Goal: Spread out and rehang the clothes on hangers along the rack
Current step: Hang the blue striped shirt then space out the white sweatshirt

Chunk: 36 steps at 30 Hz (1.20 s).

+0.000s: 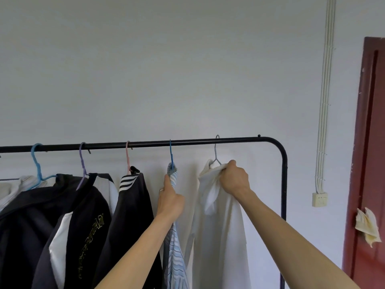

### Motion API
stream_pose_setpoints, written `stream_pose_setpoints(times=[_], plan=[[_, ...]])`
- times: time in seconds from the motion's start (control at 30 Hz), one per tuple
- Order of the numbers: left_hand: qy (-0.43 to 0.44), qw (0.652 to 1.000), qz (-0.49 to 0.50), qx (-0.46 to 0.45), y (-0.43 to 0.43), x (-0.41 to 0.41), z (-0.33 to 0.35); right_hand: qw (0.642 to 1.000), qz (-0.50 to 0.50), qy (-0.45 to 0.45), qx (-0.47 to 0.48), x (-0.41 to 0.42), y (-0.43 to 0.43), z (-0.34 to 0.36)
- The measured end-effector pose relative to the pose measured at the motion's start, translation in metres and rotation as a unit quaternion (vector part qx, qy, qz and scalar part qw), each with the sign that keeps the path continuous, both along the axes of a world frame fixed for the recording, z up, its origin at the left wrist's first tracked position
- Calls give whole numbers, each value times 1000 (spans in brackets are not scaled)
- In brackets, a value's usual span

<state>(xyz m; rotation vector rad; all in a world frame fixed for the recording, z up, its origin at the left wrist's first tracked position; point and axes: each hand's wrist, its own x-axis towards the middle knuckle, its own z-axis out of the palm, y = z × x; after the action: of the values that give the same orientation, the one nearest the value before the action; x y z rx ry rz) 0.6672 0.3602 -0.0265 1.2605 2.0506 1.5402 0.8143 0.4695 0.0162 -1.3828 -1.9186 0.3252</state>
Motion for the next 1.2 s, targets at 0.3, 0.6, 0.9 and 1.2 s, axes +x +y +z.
stream_pose_setpoints(times=[0.3, 0.6, 0.9, 1.2], plan=[[112, 993, 14, -16, -15, 7, 5, 998, 37, 34, -45, 18, -4, -77], [330, 938, -49, 91, -44, 71, -9, 991, 56, 117, -15, 105, -59, -145], [325, 903, -219, -177, 2, 125, -103, 991, 23, 124, 54, 247, -189, -204], [276, 851, -370, -252, -4, 190, -173, 972, -233, -6, 21, 351, -192, -243]])
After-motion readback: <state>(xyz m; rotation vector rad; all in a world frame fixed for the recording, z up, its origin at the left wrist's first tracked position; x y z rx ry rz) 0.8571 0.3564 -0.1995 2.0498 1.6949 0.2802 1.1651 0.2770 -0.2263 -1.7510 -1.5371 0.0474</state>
